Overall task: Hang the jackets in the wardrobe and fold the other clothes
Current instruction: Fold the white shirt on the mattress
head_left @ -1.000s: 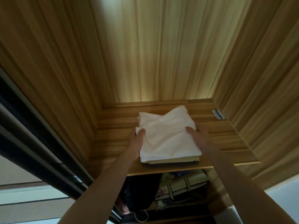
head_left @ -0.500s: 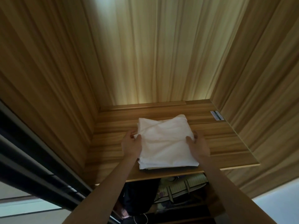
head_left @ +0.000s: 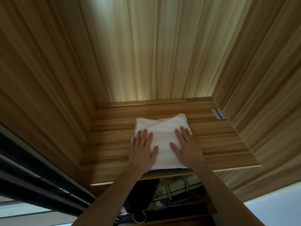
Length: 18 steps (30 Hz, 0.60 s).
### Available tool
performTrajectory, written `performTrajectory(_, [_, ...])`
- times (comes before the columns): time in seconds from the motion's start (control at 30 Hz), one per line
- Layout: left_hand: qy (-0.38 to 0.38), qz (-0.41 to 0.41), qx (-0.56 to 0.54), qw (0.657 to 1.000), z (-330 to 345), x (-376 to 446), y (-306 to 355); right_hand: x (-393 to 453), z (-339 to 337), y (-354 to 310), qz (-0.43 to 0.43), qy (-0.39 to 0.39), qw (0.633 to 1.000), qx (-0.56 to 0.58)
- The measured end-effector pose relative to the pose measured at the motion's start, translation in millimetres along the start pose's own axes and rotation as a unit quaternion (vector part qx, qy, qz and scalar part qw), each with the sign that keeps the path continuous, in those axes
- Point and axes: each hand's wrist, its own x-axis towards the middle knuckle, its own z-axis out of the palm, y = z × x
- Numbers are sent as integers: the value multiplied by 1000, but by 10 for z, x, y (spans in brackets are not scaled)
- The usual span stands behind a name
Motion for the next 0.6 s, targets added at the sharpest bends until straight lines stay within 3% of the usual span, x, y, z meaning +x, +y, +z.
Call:
performTrajectory(0.4, [-14, -14, -38, 999, -87, 20, 12, 54, 40, 38, -4, -14, 1000, 14])
performTrajectory(0.6, [51, -21, -15, 998, -511, -124, 40, 12, -231, -224, -11, 8, 999, 34])
